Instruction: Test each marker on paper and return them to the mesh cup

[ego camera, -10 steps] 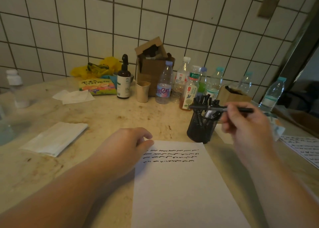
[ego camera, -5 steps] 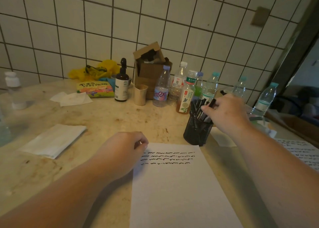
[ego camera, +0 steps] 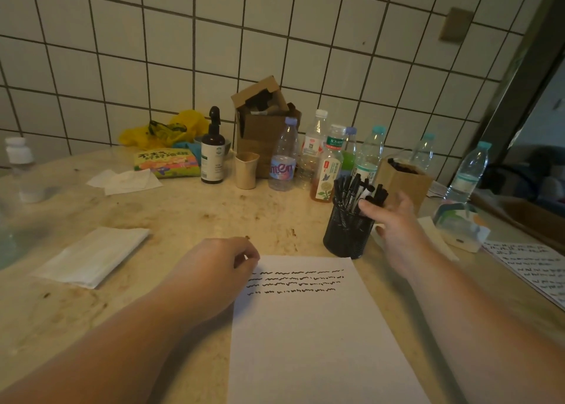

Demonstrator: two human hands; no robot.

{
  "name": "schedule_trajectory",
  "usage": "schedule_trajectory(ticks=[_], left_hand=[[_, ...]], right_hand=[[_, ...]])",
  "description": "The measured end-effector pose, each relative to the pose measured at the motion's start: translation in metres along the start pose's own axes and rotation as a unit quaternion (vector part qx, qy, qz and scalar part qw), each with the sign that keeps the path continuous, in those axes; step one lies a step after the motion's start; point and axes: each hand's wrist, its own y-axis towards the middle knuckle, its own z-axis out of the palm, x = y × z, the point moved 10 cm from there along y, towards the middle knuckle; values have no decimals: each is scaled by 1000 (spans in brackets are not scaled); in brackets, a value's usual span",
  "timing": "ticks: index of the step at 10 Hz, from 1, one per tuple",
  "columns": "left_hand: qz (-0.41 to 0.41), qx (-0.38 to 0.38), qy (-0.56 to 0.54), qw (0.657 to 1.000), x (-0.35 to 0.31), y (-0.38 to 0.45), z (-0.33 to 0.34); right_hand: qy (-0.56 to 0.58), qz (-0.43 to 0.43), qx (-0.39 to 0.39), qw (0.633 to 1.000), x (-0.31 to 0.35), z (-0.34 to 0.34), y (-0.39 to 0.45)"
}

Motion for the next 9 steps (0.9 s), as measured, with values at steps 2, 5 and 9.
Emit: schedule_trajectory(ticks=[2,5,9], left_hand=[[-3,2,6,1000,3,2,0],[-14,7,2,1000,8,5,5],[-27,14,0,1000,6,5,4]], right_hand=[[-111,35,-29,993,-27,9,9],[-59,-4,26,998,-11,44,4],[-119,-27,86,989,-18,91,-44]])
